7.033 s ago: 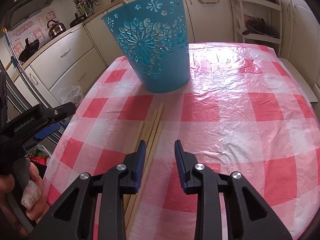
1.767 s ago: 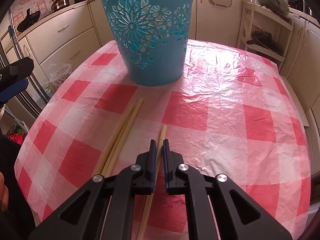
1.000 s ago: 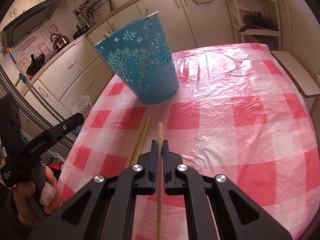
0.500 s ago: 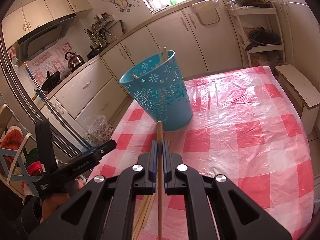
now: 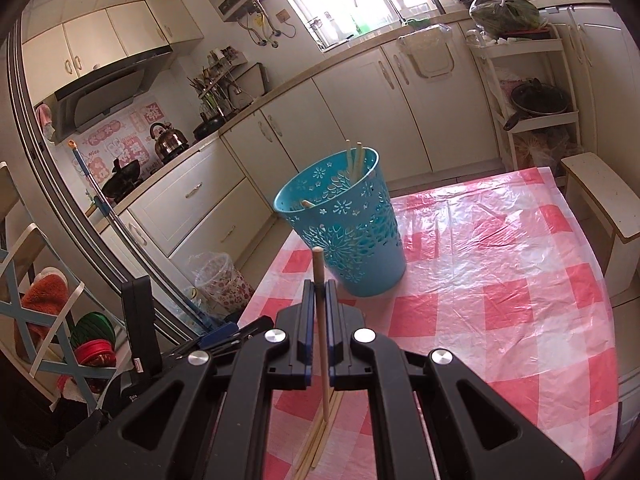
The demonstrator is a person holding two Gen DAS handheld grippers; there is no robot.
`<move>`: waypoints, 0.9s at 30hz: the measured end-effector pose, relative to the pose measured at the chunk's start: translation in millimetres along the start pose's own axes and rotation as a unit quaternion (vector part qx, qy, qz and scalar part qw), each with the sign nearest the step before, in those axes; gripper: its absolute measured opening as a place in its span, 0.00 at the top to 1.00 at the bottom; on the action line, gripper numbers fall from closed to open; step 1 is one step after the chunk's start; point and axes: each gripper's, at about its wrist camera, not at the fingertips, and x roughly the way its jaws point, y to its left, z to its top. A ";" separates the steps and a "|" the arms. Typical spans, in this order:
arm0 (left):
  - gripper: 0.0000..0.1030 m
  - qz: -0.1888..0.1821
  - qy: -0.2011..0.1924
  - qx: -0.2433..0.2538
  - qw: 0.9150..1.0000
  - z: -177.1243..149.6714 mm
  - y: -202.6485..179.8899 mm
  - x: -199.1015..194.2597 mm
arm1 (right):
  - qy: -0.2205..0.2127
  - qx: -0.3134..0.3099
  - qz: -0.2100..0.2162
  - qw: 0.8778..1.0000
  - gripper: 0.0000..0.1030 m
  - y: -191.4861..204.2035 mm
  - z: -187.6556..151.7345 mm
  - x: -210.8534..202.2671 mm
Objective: Organize utensils
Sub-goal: 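Carry the chopstick with the right tool over the teal bin and open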
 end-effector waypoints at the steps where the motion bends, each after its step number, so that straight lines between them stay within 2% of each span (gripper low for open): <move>1: 0.27 -0.001 0.000 -0.001 1.000 0.0 0.2 -0.1 | -0.001 -0.001 0.000 1.000 0.94 1.4 0.5 -1.1; 16: 0.27 -0.004 0.010 -0.019 1.000 -1.0 5.3 3.6 | -0.038 -0.019 0.008 0.999 0.94 18.0 33.4 -24.2; 21: 0.27 -0.006 0.015 -0.024 1.000 -0.9 6.6 5.8 | -0.063 -0.034 0.016 0.997 0.94 29.5 61.0 -28.8; 27: 0.27 -0.010 0.020 -0.032 0.999 0.1 8.4 7.8 | -0.116 -0.064 0.032 0.991 0.94 52.7 108.1 -39.6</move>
